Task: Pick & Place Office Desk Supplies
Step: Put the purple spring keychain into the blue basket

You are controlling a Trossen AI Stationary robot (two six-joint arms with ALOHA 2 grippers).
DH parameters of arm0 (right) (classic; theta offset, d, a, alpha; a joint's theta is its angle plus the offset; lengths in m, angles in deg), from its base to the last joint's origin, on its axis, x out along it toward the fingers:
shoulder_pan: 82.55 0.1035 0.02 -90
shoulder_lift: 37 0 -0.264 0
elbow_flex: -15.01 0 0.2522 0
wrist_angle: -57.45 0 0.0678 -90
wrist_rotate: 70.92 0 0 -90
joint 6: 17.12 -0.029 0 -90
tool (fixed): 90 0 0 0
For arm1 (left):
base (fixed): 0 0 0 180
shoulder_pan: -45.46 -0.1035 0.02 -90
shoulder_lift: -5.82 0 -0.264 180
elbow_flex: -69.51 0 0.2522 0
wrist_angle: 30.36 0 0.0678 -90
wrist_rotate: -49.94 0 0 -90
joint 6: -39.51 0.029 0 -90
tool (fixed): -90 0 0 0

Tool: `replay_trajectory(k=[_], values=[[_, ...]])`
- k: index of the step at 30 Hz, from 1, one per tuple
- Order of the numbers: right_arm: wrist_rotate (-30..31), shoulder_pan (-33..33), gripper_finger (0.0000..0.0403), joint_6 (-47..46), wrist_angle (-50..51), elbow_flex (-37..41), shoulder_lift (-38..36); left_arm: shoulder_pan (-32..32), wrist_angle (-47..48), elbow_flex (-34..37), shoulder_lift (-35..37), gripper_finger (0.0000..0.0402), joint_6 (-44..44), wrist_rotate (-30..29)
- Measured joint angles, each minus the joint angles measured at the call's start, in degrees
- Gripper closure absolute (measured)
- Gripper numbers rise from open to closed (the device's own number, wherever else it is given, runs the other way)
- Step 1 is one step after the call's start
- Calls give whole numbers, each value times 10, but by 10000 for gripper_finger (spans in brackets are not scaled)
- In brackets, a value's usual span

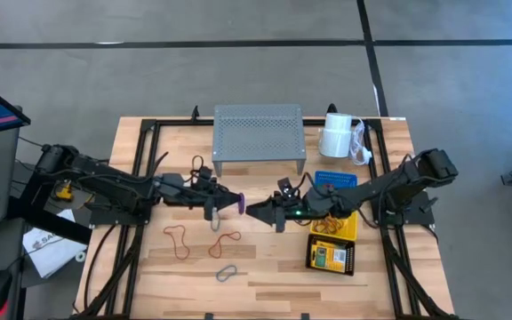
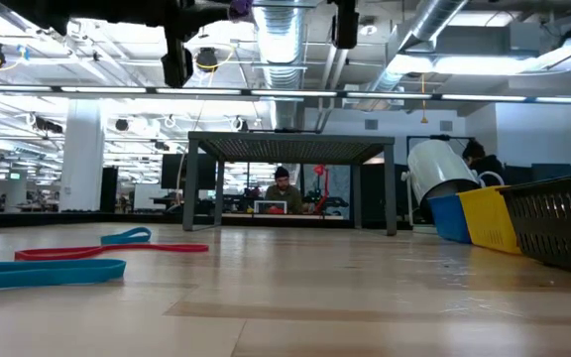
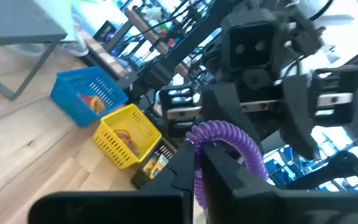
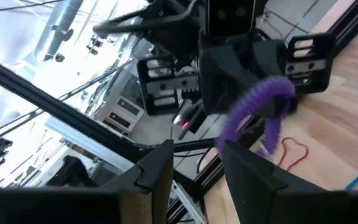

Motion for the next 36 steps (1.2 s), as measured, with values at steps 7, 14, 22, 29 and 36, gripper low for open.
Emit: replay_trajectory(k=[7,14,22,29,36], values=[[-25,-9,241,1,-3,0,-1,0,-54,0,0,397,-3,18],[-26,-22,223,-5,-19,0,-1,0,-69,0,1,397,-8,21],[-26,-30,232,-6,-24,0,-1,0,-68,0,1,396,-8,21],[-26,-30,233,-5,-23,-17,0,-2,-70,-1,-3,396,-8,19],[-39,-37,233,8,-7,-54,28,-2,-59,-39,-37,396,4,28]])
